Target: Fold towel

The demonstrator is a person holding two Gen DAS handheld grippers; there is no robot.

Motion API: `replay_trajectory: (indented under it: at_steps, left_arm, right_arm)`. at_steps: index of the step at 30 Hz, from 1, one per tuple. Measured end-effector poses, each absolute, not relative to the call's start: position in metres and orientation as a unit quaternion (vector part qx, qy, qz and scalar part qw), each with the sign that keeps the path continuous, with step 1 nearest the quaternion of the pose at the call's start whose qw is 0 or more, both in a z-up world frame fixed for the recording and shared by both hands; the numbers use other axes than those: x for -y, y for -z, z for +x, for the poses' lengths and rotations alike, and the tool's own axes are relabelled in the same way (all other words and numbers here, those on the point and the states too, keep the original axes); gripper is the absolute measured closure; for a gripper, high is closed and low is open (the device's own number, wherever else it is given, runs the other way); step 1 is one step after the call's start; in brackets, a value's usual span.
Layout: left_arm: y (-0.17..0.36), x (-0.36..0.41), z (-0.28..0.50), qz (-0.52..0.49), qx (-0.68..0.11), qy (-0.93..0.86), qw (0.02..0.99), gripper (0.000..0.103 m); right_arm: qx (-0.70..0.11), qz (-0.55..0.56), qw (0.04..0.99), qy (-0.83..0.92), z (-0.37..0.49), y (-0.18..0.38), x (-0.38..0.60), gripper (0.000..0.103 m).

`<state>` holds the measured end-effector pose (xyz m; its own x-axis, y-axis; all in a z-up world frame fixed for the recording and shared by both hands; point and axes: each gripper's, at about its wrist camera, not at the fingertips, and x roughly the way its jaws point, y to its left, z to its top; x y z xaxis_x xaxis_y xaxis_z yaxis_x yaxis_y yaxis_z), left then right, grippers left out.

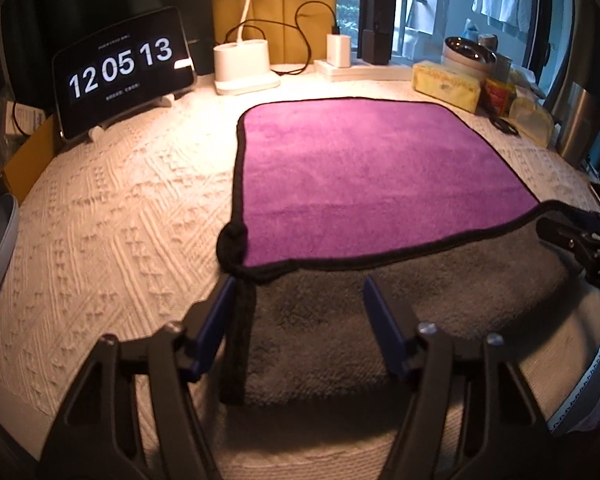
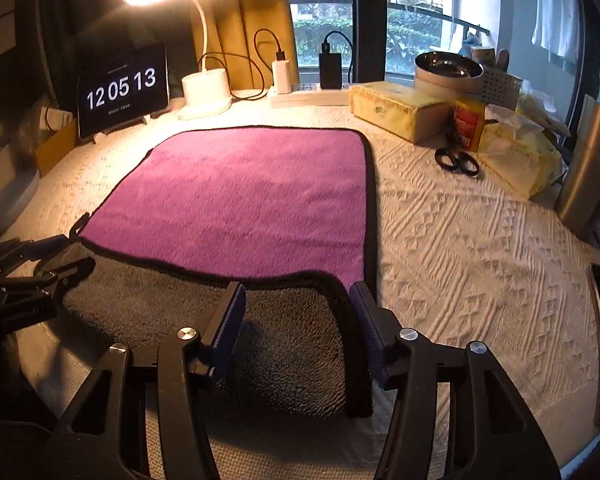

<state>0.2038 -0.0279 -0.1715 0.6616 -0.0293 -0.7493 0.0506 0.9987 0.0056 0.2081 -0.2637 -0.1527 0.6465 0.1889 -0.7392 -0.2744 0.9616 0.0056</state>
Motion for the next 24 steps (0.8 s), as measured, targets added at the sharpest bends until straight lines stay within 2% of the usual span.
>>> replay_trajectory:
  at_steps: [4, 5, 11, 15, 24]
  left_arm:
    - [0.170, 0.033, 0.199, 0.024, -0.401, 0.036, 0.915, 0.061]
    - [0.170, 0.034, 0.198, 0.028, -0.400, 0.037, 0.916, 0.063]
    - [0.164, 0.034, 0.193, 0.017, -0.392, 0.048, 0.919, 0.079]
    - [0.158, 0.033, 0.190, 0.009, -0.383, 0.055, 0.922, 0.084]
    - [0.130, 0.032, 0.182, 0.005, -0.345, 0.062, 0.937, 0.085]
  right_arm:
    - [-0.392, -0.064, 0.909, -0.124, 0.204, 0.151, 0.262, 0.072]
    - [-0.390, -0.067, 0.910, -0.124, 0.203, 0.151, 0.261, 0.077]
    - [-0.377, -0.076, 0.915, -0.123, 0.197, 0.149, 0.260, 0.095]
    - [-0.361, -0.084, 0.920, -0.126, 0.193, 0.143, 0.258, 0.097]
    - [-0.326, -0.086, 0.932, -0.130, 0.188, 0.120, 0.257, 0.097]
